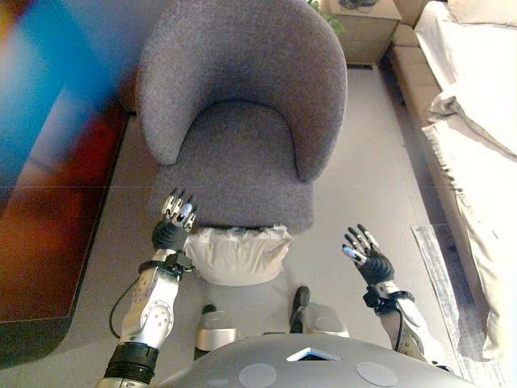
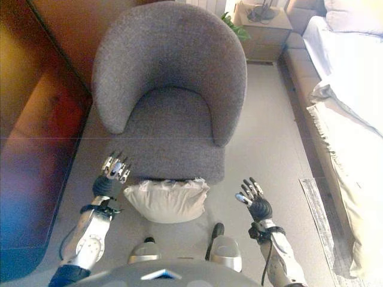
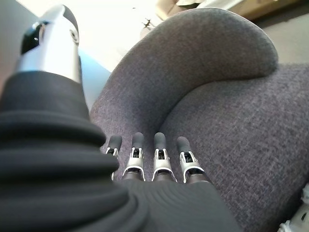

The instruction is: Pick up the cushion and take it to the sofa

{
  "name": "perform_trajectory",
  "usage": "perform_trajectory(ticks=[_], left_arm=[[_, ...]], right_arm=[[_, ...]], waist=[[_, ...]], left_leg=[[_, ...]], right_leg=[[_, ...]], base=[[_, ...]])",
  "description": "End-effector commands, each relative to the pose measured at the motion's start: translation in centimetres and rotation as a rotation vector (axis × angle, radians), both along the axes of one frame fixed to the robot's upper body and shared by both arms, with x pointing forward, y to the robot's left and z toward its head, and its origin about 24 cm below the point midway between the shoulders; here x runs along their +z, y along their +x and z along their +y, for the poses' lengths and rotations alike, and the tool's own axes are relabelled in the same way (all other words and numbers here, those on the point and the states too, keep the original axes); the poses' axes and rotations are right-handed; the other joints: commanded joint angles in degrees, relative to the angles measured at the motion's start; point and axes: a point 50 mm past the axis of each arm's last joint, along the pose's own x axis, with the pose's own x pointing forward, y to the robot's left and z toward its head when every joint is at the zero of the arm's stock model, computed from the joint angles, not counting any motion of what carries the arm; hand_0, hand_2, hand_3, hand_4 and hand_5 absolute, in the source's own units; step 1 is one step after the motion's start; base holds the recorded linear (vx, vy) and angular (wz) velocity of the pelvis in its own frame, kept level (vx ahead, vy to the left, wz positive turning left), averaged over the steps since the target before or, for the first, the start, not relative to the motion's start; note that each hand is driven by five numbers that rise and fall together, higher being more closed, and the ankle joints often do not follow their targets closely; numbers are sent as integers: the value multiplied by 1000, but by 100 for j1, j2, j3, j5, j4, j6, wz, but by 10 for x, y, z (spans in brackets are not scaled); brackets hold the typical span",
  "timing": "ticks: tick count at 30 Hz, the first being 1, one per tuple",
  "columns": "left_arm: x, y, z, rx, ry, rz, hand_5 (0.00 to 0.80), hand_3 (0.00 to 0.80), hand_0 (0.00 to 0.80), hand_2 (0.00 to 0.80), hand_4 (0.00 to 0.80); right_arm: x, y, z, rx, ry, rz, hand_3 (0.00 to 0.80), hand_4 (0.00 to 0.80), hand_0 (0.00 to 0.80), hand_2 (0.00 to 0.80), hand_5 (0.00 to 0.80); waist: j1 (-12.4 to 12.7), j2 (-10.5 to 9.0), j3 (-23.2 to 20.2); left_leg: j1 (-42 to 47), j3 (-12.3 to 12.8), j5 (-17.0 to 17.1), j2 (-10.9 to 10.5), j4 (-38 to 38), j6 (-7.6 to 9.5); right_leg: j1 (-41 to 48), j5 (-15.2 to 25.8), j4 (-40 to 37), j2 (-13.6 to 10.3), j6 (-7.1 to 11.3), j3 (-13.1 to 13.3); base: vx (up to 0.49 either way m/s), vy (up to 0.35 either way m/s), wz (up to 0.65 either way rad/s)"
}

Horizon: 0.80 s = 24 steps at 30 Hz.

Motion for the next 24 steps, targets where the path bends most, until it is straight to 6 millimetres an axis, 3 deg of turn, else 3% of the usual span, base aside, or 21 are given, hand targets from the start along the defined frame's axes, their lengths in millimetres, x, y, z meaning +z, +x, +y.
perform_trajectory(ticks=[1,7,15,17,18,24], left_arm=[[26,14,-5,-77,62,-132,0,0,0,0,0],[19,14,-8,-98,69,-101,0,0,0,0,0],[16,12,-11,-121,43,-82,0,0,0,0,0],[15,13,-14,-145,-42,-88,0,0,0,0,0],[15,13,-17,-175,-169,-98,0,0,0,0,0],[16,5,-56,-374,-788,-153,0,0,0,0,0]], right_arm=[[29,29,10,43,32,-196,0,0,0,0,0],[29,36,22,86,22,-191,0,0,0,0,0],[29,38,21,85,14,-192,0,0,0,0,0],[31,39,25,95,159,-203,0,0,0,0,0],[33,40,30,97,339,-213,0,0,0,0,0],[39,39,63,188,985,-358,0,0,0,0,0]], waist=[[4,-86,-117],[-1,-28,-176],[-24,2,-221],[-29,-3,-209],[-30,-9,-203],[14,27,-227]], left_leg=[[-106,-10,37,-136,42,329],[-41,-24,9,-162,24,323],[94,-12,11,-157,-81,311],[120,-14,28,-166,-107,313],[134,-5,31,-165,-119,316],[173,76,-33,-166,-151,327]], right_leg=[[152,-184,29,-355,398,77],[156,-198,56,-356,409,108],[233,-196,4,-338,404,61],[249,-178,1,-344,418,52],[265,-173,-8,-349,422,40],[284,-165,-53,-374,441,-50]], base=[[0,0,0],[5,-3,-1],[13,-4,1],[0,0,0],[0,0,0],[-2,-1,1]])
